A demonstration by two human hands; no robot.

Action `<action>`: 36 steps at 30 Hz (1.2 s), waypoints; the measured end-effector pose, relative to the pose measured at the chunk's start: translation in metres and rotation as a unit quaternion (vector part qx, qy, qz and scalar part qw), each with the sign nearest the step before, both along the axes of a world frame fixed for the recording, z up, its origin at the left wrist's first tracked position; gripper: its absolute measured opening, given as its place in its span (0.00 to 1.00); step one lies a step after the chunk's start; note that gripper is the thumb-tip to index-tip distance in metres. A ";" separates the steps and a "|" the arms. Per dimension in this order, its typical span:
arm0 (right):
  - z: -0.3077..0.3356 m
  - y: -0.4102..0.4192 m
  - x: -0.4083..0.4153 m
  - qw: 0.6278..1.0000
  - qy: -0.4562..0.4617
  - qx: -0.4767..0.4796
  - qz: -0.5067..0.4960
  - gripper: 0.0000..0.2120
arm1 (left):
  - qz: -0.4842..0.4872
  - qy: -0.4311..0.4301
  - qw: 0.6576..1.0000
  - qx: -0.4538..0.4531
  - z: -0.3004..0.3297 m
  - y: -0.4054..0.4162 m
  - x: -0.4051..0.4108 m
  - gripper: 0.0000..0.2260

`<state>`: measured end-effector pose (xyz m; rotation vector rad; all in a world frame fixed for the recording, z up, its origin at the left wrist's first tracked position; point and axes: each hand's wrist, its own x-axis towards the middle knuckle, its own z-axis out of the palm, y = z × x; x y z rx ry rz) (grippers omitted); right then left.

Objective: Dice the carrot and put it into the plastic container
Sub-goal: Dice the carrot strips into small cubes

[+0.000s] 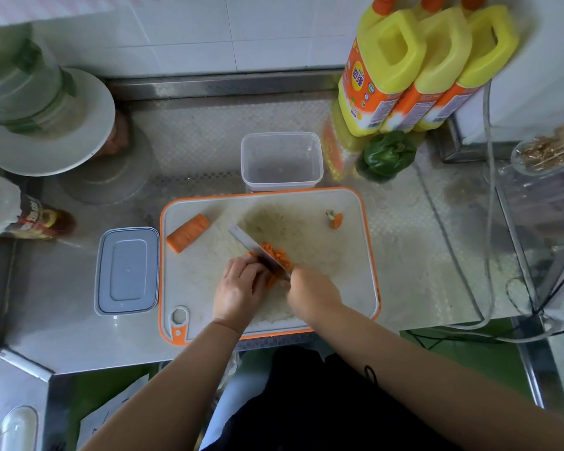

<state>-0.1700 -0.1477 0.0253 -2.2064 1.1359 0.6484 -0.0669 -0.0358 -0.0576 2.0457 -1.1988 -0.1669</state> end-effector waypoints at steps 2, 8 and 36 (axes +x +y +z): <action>-0.001 -0.007 0.000 0.999 -0.013 0.028 -0.021 0.12 | -0.006 -0.001 1.000 0.001 0.002 0.001 0.001 0.09; 0.006 -0.011 -0.010 0.998 -0.052 0.024 -0.022 0.14 | 0.008 -0.004 1.000 0.002 0.009 0.004 0.002 0.09; 0.003 0.005 -0.003 0.999 0.011 0.029 -0.021 0.09 | -0.007 -0.015 0.999 0.038 0.004 0.009 -0.003 0.09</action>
